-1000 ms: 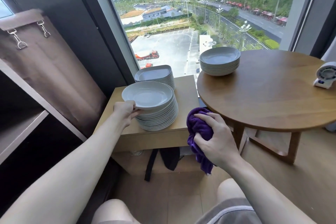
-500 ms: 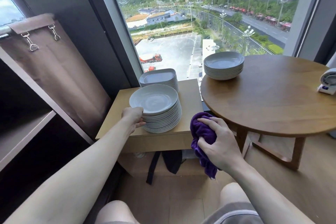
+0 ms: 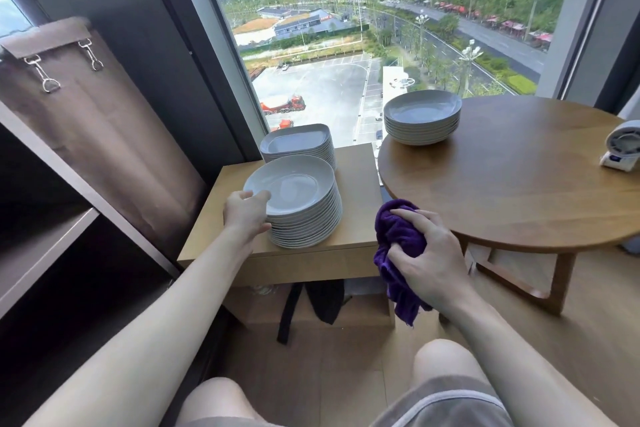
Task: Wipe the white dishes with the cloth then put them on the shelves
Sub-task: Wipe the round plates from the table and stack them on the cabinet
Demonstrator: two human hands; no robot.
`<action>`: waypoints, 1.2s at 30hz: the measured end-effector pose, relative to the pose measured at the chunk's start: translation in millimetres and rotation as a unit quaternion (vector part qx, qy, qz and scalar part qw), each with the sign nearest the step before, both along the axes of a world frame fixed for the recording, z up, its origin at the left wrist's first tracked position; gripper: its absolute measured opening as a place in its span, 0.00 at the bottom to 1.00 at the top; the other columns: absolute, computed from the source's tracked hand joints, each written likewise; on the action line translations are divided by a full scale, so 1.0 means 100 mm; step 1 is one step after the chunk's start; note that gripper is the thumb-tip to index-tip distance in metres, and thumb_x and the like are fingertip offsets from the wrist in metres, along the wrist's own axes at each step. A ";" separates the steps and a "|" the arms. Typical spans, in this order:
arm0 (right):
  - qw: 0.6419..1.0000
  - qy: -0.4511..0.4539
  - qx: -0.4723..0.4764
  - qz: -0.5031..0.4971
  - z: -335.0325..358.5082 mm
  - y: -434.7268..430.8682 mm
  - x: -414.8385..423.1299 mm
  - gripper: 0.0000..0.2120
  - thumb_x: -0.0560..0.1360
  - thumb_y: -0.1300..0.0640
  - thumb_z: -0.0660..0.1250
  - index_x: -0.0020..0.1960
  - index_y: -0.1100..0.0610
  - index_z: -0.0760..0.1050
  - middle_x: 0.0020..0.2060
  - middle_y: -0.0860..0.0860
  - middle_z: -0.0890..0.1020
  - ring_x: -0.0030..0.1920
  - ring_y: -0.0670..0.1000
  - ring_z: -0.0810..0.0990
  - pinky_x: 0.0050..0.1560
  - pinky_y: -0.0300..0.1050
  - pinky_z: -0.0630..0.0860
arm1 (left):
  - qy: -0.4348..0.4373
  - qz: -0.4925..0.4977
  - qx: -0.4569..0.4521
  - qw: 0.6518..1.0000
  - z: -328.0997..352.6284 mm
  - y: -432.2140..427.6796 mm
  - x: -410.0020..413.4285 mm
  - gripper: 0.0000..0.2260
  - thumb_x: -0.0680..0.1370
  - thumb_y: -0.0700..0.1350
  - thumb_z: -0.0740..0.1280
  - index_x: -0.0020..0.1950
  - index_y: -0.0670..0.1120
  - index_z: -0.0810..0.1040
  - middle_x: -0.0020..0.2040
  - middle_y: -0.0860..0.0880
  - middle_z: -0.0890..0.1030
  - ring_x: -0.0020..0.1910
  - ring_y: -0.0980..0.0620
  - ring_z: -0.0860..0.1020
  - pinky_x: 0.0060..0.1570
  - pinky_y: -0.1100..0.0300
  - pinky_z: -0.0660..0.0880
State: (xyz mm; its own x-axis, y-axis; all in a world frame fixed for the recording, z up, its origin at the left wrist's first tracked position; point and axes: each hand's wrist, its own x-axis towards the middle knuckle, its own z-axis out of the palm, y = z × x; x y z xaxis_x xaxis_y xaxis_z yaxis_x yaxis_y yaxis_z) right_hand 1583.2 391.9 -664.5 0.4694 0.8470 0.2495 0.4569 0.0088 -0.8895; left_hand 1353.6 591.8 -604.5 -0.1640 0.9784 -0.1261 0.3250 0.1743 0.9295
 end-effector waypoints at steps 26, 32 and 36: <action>0.982 -0.021 -0.044 -0.182 -0.10 0.34 1.13 0.24 0.73 0.55 0.72 0.67 0.41 0.76 0.63 0.38 0.69 0.57 0.36 0.70 0.48 0.18 0.63 | -0.060 -0.281 -0.154 0.945 -0.35 0.83 3.26 0.14 0.83 0.50 0.66 0.57 0.39 0.78 0.52 0.41 0.82 0.44 0.45 0.84 0.35 0.55 0.84; 0.983 -0.043 -0.025 -0.178 0.02 0.38 1.13 0.26 0.70 0.46 0.64 0.68 0.38 0.73 0.65 0.33 0.67 0.63 0.34 0.68 0.55 0.21 0.63 | -0.102 -0.222 -0.188 0.951 -0.38 1.18 3.79 0.17 0.83 0.53 0.68 0.59 0.38 0.76 0.52 0.40 0.81 0.44 0.42 0.82 0.33 0.51 0.81; 0.983 -0.039 -0.024 -0.175 0.04 0.39 1.14 0.27 0.69 0.46 0.64 0.68 0.38 0.73 0.65 0.33 0.67 0.64 0.34 0.69 0.58 0.24 0.63 | -0.103 -0.200 -0.185 0.957 -0.46 1.27 3.90 0.15 0.83 0.42 0.64 0.68 0.37 0.75 0.53 0.41 0.83 0.42 0.44 0.83 0.29 0.52 0.80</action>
